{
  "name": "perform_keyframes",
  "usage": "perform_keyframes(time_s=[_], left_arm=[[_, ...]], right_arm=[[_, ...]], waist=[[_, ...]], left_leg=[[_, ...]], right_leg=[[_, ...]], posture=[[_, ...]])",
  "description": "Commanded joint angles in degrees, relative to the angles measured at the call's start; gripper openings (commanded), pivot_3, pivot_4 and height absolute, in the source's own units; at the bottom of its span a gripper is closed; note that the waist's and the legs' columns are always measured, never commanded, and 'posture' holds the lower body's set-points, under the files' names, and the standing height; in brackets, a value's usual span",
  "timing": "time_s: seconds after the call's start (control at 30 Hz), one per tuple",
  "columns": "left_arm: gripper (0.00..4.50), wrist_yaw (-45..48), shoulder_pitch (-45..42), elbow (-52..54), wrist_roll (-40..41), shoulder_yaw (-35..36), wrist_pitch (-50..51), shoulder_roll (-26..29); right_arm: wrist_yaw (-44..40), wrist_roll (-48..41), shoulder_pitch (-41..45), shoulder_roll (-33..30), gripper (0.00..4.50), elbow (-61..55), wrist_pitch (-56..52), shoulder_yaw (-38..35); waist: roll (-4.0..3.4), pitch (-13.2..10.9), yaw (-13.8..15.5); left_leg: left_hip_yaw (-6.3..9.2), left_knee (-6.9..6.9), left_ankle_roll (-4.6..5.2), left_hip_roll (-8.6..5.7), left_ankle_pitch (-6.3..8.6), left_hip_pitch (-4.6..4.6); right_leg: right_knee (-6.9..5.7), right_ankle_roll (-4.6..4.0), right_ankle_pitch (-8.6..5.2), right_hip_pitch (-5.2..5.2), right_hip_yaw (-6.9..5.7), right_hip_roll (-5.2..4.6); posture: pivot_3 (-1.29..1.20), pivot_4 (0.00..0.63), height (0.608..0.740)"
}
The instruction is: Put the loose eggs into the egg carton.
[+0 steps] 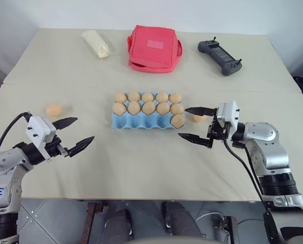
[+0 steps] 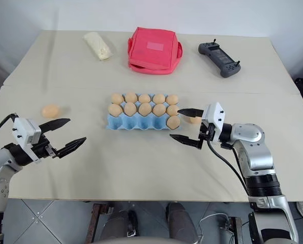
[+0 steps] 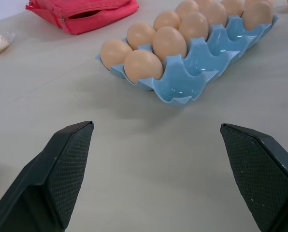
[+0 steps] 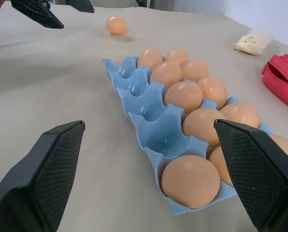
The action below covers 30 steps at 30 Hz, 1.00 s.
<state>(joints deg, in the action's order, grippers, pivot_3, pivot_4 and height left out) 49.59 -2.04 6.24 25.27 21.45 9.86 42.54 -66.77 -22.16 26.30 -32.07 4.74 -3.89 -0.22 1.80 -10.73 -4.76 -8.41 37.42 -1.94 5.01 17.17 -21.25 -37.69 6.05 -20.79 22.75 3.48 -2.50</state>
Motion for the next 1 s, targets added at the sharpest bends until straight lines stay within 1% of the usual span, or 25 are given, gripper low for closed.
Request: perform_keyframes(time_s=[0.03, 0.13, 0.23, 0.33, 0.4, 0.5, 0.6, 0.67, 0.73, 0.8, 1.0], left_arm=[[4.49, 0.26, 0.24, 0.93, 0.29, 1.23, -0.21, 0.88], [4.49, 0.06, -0.63, 1.72, 1.32, 0.20, 0.89, 0.07], [4.49, 0.98, -1.88, 2.51, 1.56, -2.08, 1.13, -0.67], [4.49, 1.72, -3.47, 3.53, 0.48, -6.13, 0.86, -2.07], [4.49, 1.88, -4.13, 3.76, 0.28, -7.59, 0.91, -2.63], [4.49, 2.68, -6.38, 3.09, -0.44, -11.97, 0.50, -4.73], [4.49, 2.97, -8.44, 2.30, -1.08, -15.03, 0.48, -6.53], [4.49, 3.38, -9.39, 1.83, -1.51, -16.50, 0.36, -7.21], [4.49, 4.52, -10.68, 0.67, -2.10, -18.58, -0.05, -7.89], [4.49, 5.64, -11.84, -0.72, -2.30, -19.70, -0.45, -8.21], [4.49, 8.23, -14.99, -4.27, -2.82, -21.10, -1.71, -8.36]], right_arm=[[0.37, -0.28, 0.85, 0.43, 4.50, -0.88, 1.01, -0.24], [2.07, -0.22, 0.17, 0.47, 4.50, -1.64, 1.14, -1.56], [5.53, -1.00, -2.19, -0.45, 4.50, -3.70, 0.46, -5.01], [10.36, -1.22, -7.83, -1.63, 4.50, -7.28, 0.02, -10.33], [12.40, -1.14, -10.36, -1.98, 4.50, -9.13, -0.24, -12.04], [17.42, -1.16, -17.50, -1.96, 4.50, -13.76, -0.69, -17.47], [20.14, -1.52, -24.26, -1.81, 4.50, -17.29, 0.01, -22.46], [21.29, -1.92, -28.06, -1.69, 4.50, -18.98, 0.02, -25.05], [21.51, -2.41, -34.29, -1.21, 4.50, -20.01, 0.92, -29.22], [22.16, -2.56, -38.70, -0.48, 4.50, -20.38, 2.29, -32.21], [21.95, -5.68, -47.10, 2.09, 4.50, -19.59, 5.05, -38.14]], waist=[[0.00, 0.00, -0.01], [0.00, 0.00, -0.01], [0.00, 0.00, 0.15], [0.00, 0.00, 0.81], [0.00, 0.00, 1.29], [0.00, 0.00, 1.53], [0.00, 0.00, 1.66], [0.00, 0.00, 1.65], [-0.02, 0.01, 1.68], [-0.02, 0.01, 1.69], [-0.04, 0.02, 1.44]], left_leg=[[0.00, 0.00, 0.00, 0.00, 0.00, 0.00], [0.00, 0.01, 0.00, 0.00, 0.00, 0.00], [0.00, 0.02, 0.00, -0.01, 0.00, 0.00], [0.00, 0.01, 0.01, -0.10, 0.00, -0.02], [0.00, -0.01, 0.04, -0.15, 0.02, -0.04], [-0.02, 0.01, 0.06, -0.23, 0.03, -0.02], [-0.02, 0.03, 0.05, -0.28, 0.03, -0.01], [-0.02, 0.05, 0.05, -0.31, 0.02, 0.00], [-0.02, 0.09, 0.05, -0.31, 0.02, 0.04], [-0.03, 0.11, 0.06, -0.34, 0.02, 0.09], [-0.02, 0.15, 0.12, -0.33, -0.01, 0.19]], right_leg=[[0.00, 0.00, 0.00, 0.00, 0.00, 0.00], [-0.01, 0.00, 0.00, 0.00, 0.00, 0.00], [-0.04, 0.00, 0.00, 0.00, -0.01, 0.00], [-0.04, 0.01, 0.00, -0.01, -0.05, 0.03], [-0.01, 0.02, 0.01, -0.01, -0.06, 0.02], [0.02, 0.03, 0.01, -0.01, -0.01, 0.05], [0.01, 0.03, 0.01, -0.05, -0.02, 0.13], [0.02, 0.03, 0.01, -0.08, 0.00, 0.15], [0.02, 0.03, 0.01, -0.12, 0.05, 0.17], [0.05, 0.03, 0.01, -0.22, 0.01, 0.20], [0.07, 0.03, 0.05, -0.28, 0.13, 0.22]], posture=[[0.00, 0.150, 0.740], [0.00, 0.150, 0.740], [0.00, 0.150, 0.740], [0.00, 0.150, 0.740], [0.00, 0.150, 0.740], [0.00, 0.150, 0.740], [0.00, 0.150, 0.740], [0.00, 0.150, 0.740], [0.00, 0.150, 0.740], [0.00, 0.150, 0.740], [0.00, 0.150, 0.740]])
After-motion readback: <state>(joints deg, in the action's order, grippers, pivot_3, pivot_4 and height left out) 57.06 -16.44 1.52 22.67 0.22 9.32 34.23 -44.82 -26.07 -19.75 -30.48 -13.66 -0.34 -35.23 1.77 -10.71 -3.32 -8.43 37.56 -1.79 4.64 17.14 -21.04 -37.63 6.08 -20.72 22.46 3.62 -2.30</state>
